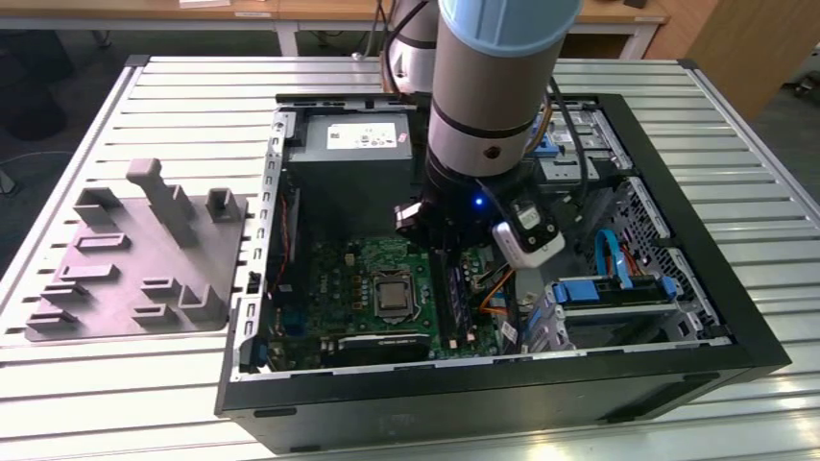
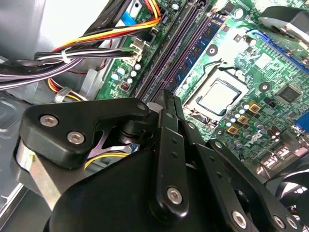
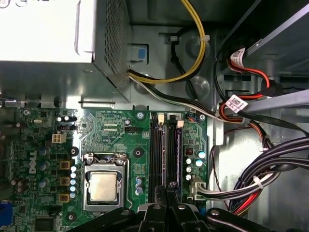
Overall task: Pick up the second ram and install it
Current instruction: 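Insert the second ram into the second slot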
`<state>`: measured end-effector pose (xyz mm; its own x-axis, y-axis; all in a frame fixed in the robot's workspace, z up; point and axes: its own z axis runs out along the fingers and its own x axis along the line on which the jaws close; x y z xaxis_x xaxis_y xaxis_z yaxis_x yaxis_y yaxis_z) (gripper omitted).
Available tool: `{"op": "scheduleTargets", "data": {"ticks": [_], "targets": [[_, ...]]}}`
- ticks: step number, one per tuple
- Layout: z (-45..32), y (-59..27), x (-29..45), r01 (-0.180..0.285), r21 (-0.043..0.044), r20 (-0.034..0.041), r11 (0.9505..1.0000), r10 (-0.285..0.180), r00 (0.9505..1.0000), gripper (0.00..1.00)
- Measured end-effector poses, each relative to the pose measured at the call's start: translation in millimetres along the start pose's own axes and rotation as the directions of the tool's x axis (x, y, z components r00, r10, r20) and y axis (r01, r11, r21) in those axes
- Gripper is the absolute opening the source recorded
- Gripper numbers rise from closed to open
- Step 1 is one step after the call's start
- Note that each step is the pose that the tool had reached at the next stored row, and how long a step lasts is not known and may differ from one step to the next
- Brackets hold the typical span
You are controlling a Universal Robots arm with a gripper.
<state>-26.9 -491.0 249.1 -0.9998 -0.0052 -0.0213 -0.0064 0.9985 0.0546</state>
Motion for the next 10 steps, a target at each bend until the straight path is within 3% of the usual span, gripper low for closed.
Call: {"op": "scheduleTargets", "data": {"ticks": [10], "targets": [[2.1,-1.4,0.2,0.0,0.0,0.0,1.0,0.0,1.0,0.12]]}}
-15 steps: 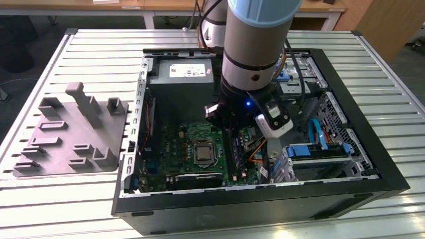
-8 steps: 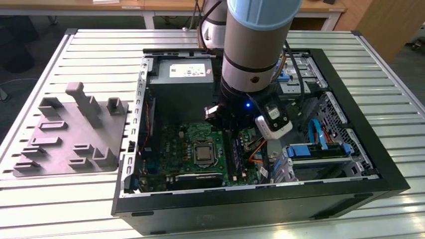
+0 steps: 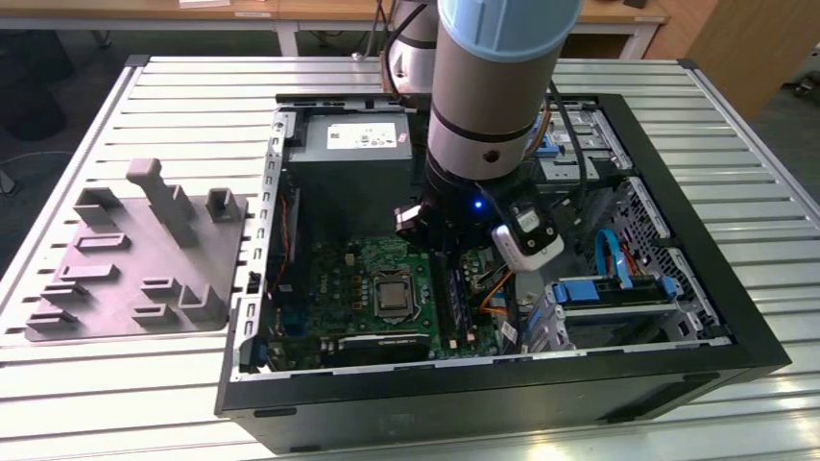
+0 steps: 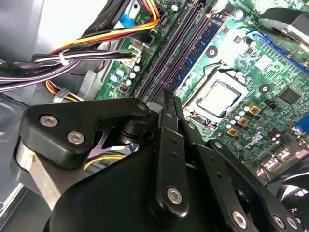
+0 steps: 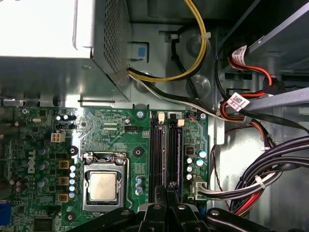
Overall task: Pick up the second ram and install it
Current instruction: 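Insert the second ram into the second slot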
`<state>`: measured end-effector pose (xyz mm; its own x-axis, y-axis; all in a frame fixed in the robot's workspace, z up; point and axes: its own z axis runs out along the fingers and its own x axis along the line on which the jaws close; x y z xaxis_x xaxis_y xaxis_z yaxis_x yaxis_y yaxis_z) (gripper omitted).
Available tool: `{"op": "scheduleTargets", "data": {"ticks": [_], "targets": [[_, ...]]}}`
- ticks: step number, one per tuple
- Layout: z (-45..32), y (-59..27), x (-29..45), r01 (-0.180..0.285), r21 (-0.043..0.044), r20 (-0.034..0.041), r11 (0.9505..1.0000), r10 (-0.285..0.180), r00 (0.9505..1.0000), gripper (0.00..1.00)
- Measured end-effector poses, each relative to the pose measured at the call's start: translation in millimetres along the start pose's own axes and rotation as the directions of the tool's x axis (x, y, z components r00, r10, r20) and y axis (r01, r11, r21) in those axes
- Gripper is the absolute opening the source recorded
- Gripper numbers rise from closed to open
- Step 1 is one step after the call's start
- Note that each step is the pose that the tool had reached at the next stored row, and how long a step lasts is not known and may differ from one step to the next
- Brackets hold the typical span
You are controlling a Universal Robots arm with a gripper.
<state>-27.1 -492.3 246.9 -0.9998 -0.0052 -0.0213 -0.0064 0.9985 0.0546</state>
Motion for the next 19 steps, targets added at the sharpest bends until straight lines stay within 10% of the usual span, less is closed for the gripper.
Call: {"op": "scheduleTargets", "data": {"ticks": [19], "targets": [[5.8,-0.6,0.2,0.0,0.0001,-0.0001,1.0,0.0,1.0,0.12]]}}
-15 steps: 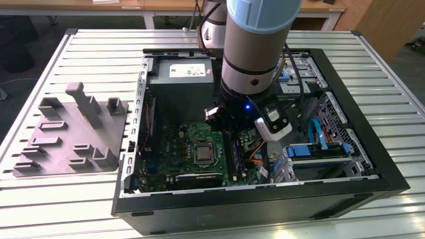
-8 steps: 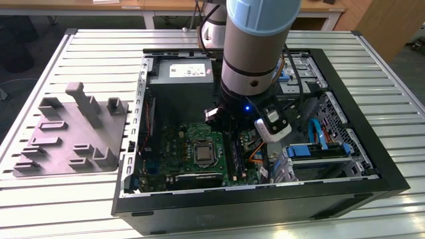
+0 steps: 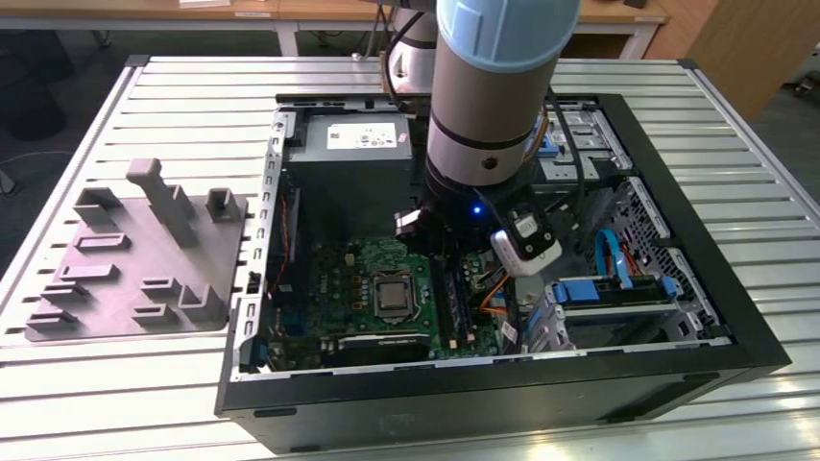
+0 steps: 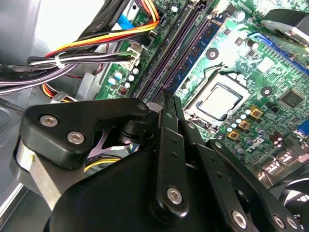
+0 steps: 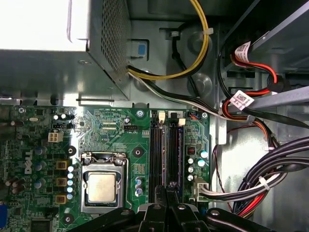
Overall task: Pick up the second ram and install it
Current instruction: 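Insert the second ram into the second slot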
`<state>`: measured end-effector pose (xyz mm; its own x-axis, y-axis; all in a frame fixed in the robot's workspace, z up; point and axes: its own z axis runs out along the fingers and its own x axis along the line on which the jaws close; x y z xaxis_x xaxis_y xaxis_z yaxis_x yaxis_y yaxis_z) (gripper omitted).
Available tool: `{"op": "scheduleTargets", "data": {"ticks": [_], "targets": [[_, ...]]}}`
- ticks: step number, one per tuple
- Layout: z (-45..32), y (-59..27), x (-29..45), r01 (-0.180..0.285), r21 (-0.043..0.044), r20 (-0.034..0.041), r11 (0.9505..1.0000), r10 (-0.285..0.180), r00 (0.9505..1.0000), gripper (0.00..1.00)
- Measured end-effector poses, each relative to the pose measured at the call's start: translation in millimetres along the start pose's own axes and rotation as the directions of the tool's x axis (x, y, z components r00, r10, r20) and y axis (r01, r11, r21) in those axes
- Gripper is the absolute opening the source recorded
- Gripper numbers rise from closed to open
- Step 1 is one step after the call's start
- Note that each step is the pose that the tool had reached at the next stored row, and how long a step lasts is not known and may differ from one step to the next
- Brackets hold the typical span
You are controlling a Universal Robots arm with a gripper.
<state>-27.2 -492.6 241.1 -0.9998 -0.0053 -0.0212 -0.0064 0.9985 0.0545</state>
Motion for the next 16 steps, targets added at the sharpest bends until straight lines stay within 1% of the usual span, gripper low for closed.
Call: {"op": "scheduleTargets", "data": {"ticks": [4,8,16], "targets": [[0.4,-0.6,0.2,0.0,-0.0001,0.0001,1.0,0.0,1.0,0.12],[2.7,-0.8,0.2,0.0,0.0001,0.0,1.0,0.0,1.0,0.12],[3.6,-0.8,0.2,0.0,-0.0004,0.0002,1.0,0.0,1.0,0.12]]}}
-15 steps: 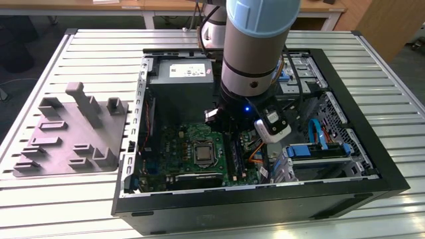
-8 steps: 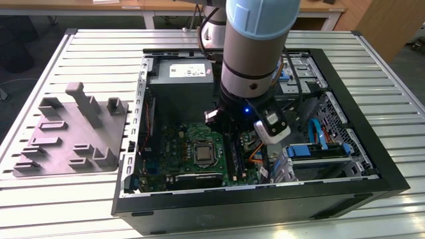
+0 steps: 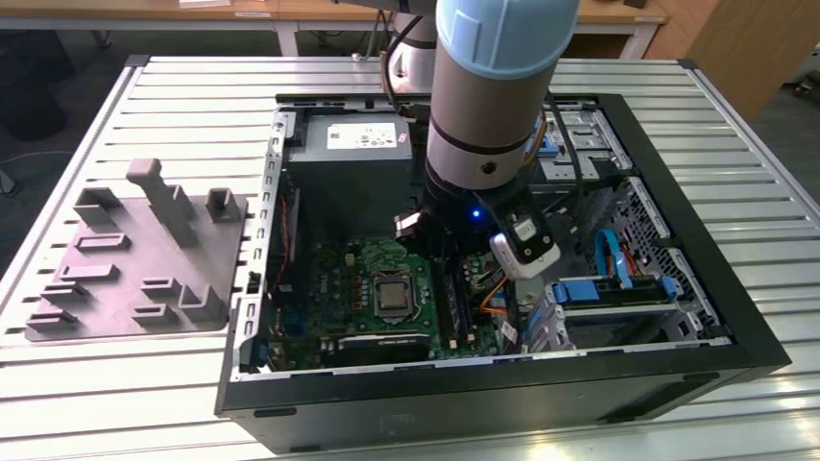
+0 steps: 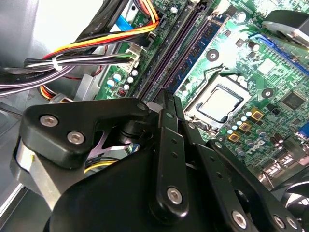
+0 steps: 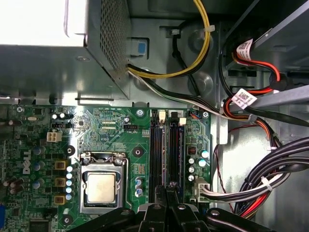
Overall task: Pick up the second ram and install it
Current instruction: 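Insert the second ram into the second slot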
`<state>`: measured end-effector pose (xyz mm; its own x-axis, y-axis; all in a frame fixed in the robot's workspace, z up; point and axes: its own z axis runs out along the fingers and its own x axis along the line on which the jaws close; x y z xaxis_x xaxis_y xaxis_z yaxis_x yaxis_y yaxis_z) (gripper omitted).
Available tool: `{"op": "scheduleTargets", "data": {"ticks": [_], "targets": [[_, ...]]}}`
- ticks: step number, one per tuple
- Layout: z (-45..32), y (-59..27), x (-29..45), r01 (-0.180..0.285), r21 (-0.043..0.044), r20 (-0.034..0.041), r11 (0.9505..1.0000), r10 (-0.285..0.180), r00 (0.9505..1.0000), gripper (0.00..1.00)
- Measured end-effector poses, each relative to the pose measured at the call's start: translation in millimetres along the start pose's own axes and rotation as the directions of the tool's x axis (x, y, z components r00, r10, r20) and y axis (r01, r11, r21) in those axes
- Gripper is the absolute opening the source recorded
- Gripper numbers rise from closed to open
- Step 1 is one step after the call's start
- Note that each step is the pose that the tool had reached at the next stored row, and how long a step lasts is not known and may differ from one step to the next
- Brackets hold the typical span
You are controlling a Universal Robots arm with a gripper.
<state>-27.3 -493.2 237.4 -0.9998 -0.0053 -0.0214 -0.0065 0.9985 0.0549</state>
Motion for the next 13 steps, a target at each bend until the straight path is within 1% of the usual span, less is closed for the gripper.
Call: {"op": "scheduleTargets", "data": {"ticks": [6,8,13], "targets": [[0.0,-0.1,0.0,0.0,0.0002,-0.0001,1.0,0.0,1.0,0.12],[0.2,0.0,0.1,0.0,-0.008,0.0009,1.0,0.0,1.0,0.12],[0.4,-0.1,0.0,-0.008,-0.0082,0.0012,0.9999,0.008,1.0,0.12]]}}
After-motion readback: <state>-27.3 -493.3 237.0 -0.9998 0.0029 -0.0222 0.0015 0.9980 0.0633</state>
